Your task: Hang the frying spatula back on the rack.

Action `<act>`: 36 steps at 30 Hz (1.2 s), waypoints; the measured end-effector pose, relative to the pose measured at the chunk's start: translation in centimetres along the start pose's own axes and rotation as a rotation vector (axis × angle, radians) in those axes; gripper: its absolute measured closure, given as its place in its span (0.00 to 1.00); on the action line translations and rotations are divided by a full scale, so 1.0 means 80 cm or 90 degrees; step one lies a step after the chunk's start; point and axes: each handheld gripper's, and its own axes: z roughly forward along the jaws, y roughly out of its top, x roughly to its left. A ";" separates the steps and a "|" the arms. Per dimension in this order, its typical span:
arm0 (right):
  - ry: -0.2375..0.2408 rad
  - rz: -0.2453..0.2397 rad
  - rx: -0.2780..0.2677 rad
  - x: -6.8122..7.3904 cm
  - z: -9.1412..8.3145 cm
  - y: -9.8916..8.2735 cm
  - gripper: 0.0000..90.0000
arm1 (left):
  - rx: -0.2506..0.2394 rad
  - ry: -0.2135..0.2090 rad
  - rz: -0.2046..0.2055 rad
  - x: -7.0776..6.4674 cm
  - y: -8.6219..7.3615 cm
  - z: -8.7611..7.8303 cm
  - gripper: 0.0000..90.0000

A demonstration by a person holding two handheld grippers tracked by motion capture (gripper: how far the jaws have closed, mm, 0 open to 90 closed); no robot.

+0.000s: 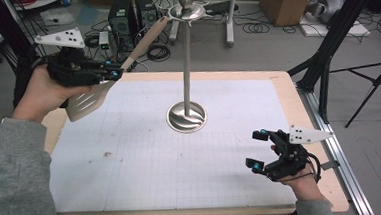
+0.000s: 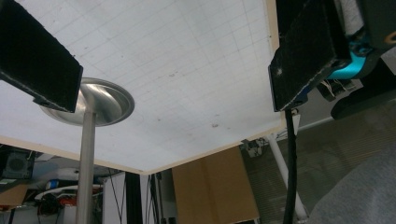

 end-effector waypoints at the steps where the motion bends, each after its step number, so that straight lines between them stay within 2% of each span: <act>1: 0.000 0.000 0.000 0.000 0.000 0.000 0.02 | 0.002 -0.002 0.003 0.000 0.000 0.001 0.86; 19: -0.001 -0.002 0.000 0.000 0.000 0.000 0.02 | 0.029 0.010 0.000 -0.002 0.000 0.025 0.86; 23: 0.000 -0.001 0.001 0.000 -0.001 0.000 0.02 | 0.031 0.015 0.002 -0.003 -0.001 0.031 0.86; 28: -0.001 0.000 0.000 0.001 -0.001 0.000 0.02 | 0.025 0.016 -0.011 -0.001 -0.005 0.037 0.86; 36: 0.000 -0.001 -0.004 0.002 -0.001 0.002 0.02 | 0.033 0.017 -0.006 -0.003 -0.004 0.047 0.86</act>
